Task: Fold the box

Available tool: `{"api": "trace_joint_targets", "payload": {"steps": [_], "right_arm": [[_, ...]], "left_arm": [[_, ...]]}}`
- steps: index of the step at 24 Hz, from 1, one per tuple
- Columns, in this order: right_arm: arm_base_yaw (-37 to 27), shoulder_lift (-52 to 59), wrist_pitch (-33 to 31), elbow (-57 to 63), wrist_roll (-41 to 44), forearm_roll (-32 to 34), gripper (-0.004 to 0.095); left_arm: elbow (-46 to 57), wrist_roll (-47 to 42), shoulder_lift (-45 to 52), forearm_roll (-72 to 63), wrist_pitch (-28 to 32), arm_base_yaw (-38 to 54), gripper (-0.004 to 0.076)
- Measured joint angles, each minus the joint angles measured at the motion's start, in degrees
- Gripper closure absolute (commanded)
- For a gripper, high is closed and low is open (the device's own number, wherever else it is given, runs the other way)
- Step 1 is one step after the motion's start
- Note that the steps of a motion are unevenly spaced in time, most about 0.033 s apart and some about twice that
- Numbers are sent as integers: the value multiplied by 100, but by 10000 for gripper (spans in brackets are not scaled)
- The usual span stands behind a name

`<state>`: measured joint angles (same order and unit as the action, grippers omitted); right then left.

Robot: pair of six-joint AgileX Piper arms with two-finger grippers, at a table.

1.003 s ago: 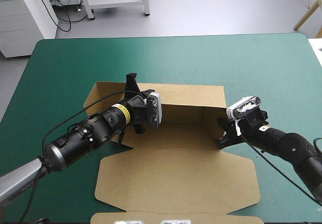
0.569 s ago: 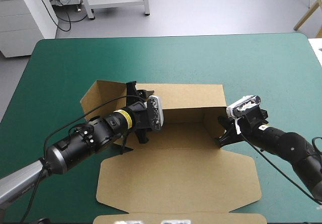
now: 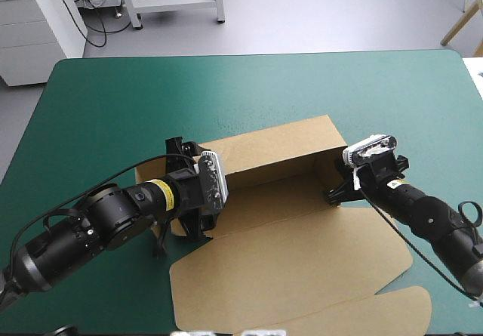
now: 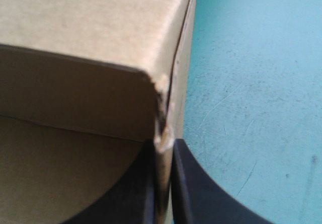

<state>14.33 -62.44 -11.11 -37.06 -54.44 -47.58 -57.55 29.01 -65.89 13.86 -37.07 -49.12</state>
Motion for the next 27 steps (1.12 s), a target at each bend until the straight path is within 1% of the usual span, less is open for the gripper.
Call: {"api": "trace_joint_targets", "payload": {"steps": [3, 5, 6, 8, 9, 10, 11, 12, 14, 15, 17, 20, 24, 27], "right_arm": [[0, -96, 79, 0, 74, 0, 926], [0, -133, 126, 0, 93, 0, 926], [0, -139, 137, 0, 97, 0, 926], [0, -139, 149, 0, 97, 0, 926], [0, -139, 154, 0, 97, 0, 926], [0, -139, 151, 0, 97, 0, 926], [0, -139, 151, 0, 97, 0, 926], [0, -139, 151, 0, 97, 0, 926], [0, -139, 156, 0, 97, 0, 926], [0, -139, 156, 0, 97, -6, 926], [0, -139, 156, 0, 119, -6, 926], [0, -139, 150, 0, 159, -6, 926], [0, -139, 132, 0, 182, -6, 926], [0, -139, 132, 0, 201, -6, 926]], "left_arm": [[-100, -204, 144, 217, -411, -305, 10], [-285, -280, 144, 298, -584, -451, 12], [-393, -294, 144, 303, -669, -549, 21], [-687, -301, 144, 323, -842, -758, 78], [-816, -301, 144, 322, -964, -878, 147], [-986, -301, 144, 322, -1128, -1001, 241], [-1130, -301, 144, 322, -1292, -1109, 370], [-1270, -301, 144, 317, -1486, -1186, 472], [-1454, -305, 144, 317, -1658, -1201, 677], [-1534, -305, 144, 322, -1710, -1201, 730], [-1673, -305, 148, 353, -1823, -1201, 703], [-1848, -331, 141, 376, -1996, -1201, 705], [-2131, -350, 12, 407, -2431, -1195, 705], [-2325, -415, -153, 375, -2663, -1005, 705]]}}
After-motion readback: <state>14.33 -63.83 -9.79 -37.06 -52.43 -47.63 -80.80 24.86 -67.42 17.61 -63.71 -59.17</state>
